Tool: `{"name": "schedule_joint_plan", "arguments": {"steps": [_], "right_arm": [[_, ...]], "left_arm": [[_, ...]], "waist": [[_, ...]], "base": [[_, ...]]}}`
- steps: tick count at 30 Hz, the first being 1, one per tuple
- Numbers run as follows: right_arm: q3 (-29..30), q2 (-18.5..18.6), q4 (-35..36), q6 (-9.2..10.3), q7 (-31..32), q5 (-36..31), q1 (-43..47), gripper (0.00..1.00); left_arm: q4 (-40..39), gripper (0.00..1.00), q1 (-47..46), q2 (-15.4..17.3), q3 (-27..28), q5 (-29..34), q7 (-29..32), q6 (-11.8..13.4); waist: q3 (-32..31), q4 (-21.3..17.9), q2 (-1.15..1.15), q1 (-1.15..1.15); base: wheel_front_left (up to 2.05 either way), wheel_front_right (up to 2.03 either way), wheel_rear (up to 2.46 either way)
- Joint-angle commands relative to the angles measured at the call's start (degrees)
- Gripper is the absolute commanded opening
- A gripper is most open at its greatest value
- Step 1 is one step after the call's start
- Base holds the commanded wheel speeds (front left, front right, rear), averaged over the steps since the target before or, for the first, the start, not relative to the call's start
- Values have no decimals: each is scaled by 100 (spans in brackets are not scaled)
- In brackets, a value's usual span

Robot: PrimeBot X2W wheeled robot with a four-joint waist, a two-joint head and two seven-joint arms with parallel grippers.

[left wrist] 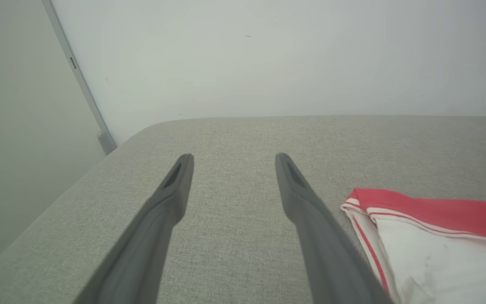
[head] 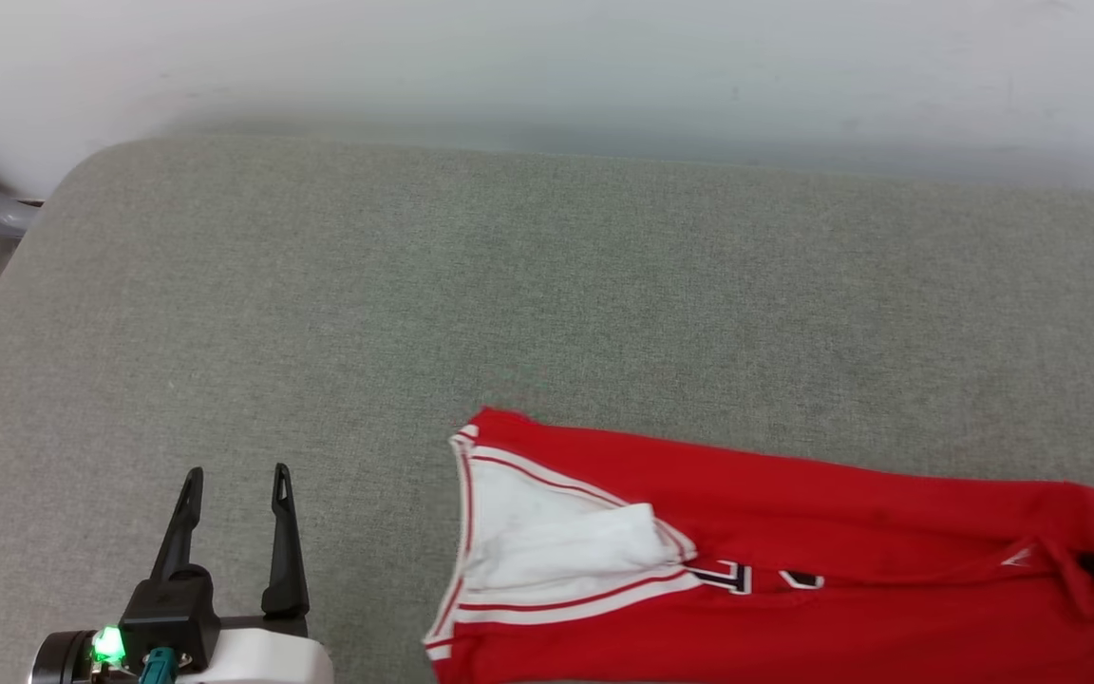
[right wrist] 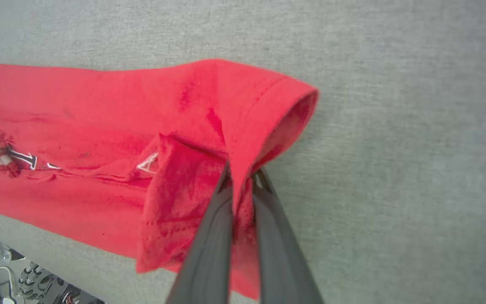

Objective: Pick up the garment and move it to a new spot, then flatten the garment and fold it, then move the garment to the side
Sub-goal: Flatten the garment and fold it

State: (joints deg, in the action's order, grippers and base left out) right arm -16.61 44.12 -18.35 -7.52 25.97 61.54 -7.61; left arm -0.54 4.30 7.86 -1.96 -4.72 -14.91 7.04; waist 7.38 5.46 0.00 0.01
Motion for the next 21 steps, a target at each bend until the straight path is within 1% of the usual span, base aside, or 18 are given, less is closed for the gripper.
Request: {"name": "schedule_joint_plan", "arguments": {"steps": [1, 4, 7, 9, 12, 17, 18, 20, 21], "right_arm": [[116, 132, -166, 7, -17, -20, 52, 0], [231, 226, -404, 7, -18, -154, 61, 0], [325, 175, -506, 7, 8, -196, 64, 0], [373, 107, -389, 6, 16, -175, 73, 0], [418, 68, -73, 6, 53, -178, 112, 0], [432, -91, 704, 6, 187, -112, 222, 0], [355, -211, 1170, 6, 313, -102, 266, 0], [272, -319, 1444, 6, 418, -114, 259, 0], [272, -319, 1444, 6, 418, -114, 259, 0]], "left_arm": [[-29, 100, 45, -47, 26, 61, -38, -42], [25, 100, 21, -86, 53, 102, -38, -95], [79, 100, -10, -130, 63, 152, -38, -152], [99, 100, -6, -148, 76, 183, -38, -189], [121, 100, 25, -185, 99, 214, -38, -203], [145, 100, 52, -219, 144, 256, -39, -236], [144, 100, 25, -236, 155, 261, -39, -263], [149, 100, -4, -249, 152, 280, -39, -288], [149, 100, -4, -249, 152, 280, -39, -288]], "waist": [[-6, -7, 0, -1], [-17, -10, 0, -1], [-40, -5, 0, -1], [-58, -10, 0, -1], [-79, -28, 0, -1], [-111, -52, 0, -1], [-110, -44, 0, -1], [-103, -35, 0, -1], [-103, -35, 0, -1]], "base": [[0, 0, 0], [0, 0, 0], [0, 0, 0], [0, 0, 0], [0, 0, 0], [0, 0, 0], [0, 0, 0], [0, 0, 0], [0, 0, 0]]}}
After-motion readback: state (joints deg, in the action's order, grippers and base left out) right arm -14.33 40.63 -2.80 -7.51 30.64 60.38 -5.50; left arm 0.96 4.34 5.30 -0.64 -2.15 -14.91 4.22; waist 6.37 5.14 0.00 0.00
